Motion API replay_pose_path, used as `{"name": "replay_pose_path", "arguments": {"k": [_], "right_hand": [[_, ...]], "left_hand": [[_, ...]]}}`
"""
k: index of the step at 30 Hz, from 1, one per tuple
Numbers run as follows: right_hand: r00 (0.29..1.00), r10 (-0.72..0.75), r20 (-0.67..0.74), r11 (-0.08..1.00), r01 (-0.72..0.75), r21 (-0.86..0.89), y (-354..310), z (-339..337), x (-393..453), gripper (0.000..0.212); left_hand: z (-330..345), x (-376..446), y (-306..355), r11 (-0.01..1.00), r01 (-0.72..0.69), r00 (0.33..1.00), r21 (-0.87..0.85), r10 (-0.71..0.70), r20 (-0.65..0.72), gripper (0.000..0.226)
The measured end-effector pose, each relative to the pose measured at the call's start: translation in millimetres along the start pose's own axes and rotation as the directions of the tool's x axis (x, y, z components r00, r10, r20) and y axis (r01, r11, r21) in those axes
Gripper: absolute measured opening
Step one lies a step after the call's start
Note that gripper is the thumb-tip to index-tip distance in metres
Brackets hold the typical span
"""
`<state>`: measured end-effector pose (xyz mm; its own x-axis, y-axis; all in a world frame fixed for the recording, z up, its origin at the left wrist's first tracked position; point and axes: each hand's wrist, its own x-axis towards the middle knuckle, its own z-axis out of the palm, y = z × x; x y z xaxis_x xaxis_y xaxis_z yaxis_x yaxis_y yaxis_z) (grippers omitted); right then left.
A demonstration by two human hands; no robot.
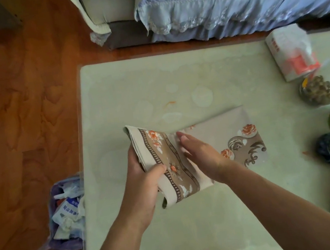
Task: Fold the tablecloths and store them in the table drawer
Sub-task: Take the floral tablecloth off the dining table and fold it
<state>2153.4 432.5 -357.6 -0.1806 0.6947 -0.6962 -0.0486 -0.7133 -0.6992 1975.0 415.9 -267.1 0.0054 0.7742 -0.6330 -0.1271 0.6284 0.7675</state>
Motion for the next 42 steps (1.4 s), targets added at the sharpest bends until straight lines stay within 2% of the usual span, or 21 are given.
{"name": "replay_pose_path", "arguments": {"k": [3, 5, 7, 9, 10, 12, 14, 15, 17, 19, 20, 22, 24, 26, 29, 33, 35, 39, 42], "right_hand": [[0.989, 0.096, 0.110, 0.981, -0.113, 0.159, -34, -24, -18, 0.064], [0.988, 0.067, 0.142, 0.956, -0.104, 0.274, -63, -50, -38, 0.068], [0.987, 0.032, 0.156, 0.951, -0.078, 0.298, -91, -75, -62, 0.071], [0.989, 0.042, 0.139, 0.979, -0.069, 0.193, -116, -95, -79, 0.071], [0.994, 0.064, 0.092, 0.994, -0.072, 0.087, -125, -102, -83, 0.067], [0.992, 0.100, -0.081, 0.971, -0.115, -0.208, -134, -115, -79, 0.046], [0.953, 0.059, -0.297, 0.866, -0.197, -0.460, -132, -130, -70, 0.022], [0.931, 0.053, -0.360, 0.838, -0.238, -0.491, -128, -139, -68, 0.017], [0.915, 0.136, -0.379, 0.865, -0.296, -0.405, -122, -150, -66, 0.018], [0.917, 0.218, -0.335, 0.906, -0.318, -0.279, -123, -149, -65, 0.021], [0.920, 0.244, -0.308, 0.921, -0.319, -0.225, -125, -143, -63, 0.023], [0.932, 0.281, -0.230, 0.944, -0.311, -0.110, -130, -122, -59, 0.024], [0.940, 0.289, -0.179, 0.954, -0.299, -0.032, -132, -94, -54, 0.020], [0.947, 0.281, -0.156, 0.958, -0.287, -0.021, -133, -69, -51, 0.010], [0.955, 0.254, -0.154, 0.960, -0.268, -0.080, -138, -53, -46, 0.013], [0.961, 0.226, -0.159, 0.962, -0.246, -0.118, -140, -60, -39, 0.010], [0.964, 0.215, -0.155, 0.960, -0.238, -0.150, -137, -60, -39, 0.017], [0.971, 0.186, -0.147, 0.960, -0.212, -0.185, -134, -53, -42, 0.015], [0.968, 0.141, -0.207, 0.916, -0.207, -0.343, -121, -69, -41, 0.020]], "left_hand": [[33, 0, 12, 0.998, -0.053, 0.997, 0.018, 0.052, 0.059, 0.077], [61, 0, 21, 0.987, -0.124, 0.986, 0.107, 0.110, 0.128, 0.084], [97, 0, 28, 0.959, -0.179, 0.971, 0.220, 0.137, 0.195, 0.091], [143, 3, 25, 0.905, -0.190, 0.970, 0.381, 0.114, 0.213, 0.090], [166, 5, 21, 0.872, -0.197, 0.969, 0.448, 0.104, 0.224, 0.085], [204, 7, 10, 0.826, -0.222, 0.957, 0.518, 0.084, 0.276, 0.074], [224, -1, -11, 0.770, -0.279, 0.948, 0.573, 0.129, 0.290, 0.062], [223, -9, -25, 0.737, -0.319, 0.943, 0.595, 0.186, 0.275, 0.057], [201, -28, -57, 0.630, -0.362, 0.925, 0.687, 0.333, 0.182, 0.056], [170, -40, -99, 0.536, -0.291, 0.904, 0.793, 0.424, 0.045, 0.066], [155, -41, -118, 0.519, -0.212, 0.912, 0.828, 0.410, -0.023, 0.077], [135, -33, -143, 0.574, -0.021, 0.942, 0.818, 0.287, -0.177, 0.096], [124, -18, -148, 0.662, 0.102, 0.938, 0.742, 0.186, -0.294, 0.097], [117, 0, -146, 0.693, 0.115, 0.926, 0.712, 0.185, -0.329, 0.077], [113, 13, -143, 0.645, 0.093, 0.930, 0.759, 0.215, -0.298, 0.034], [95, 16, -147, 0.714, 0.065, 0.893, 0.698, 0.271, -0.360, 0.009], [84, 18, -150, 0.733, 0.026, 0.890, 0.680, 0.293, -0.349, 0.012], [77, 27, -152, 0.738, -0.017, 0.910, 0.675, 0.290, -0.295, 0.033], [68, 29, -154, 0.701, -0.105, 0.925, 0.706, 0.329, -0.189, 0.045]]}}
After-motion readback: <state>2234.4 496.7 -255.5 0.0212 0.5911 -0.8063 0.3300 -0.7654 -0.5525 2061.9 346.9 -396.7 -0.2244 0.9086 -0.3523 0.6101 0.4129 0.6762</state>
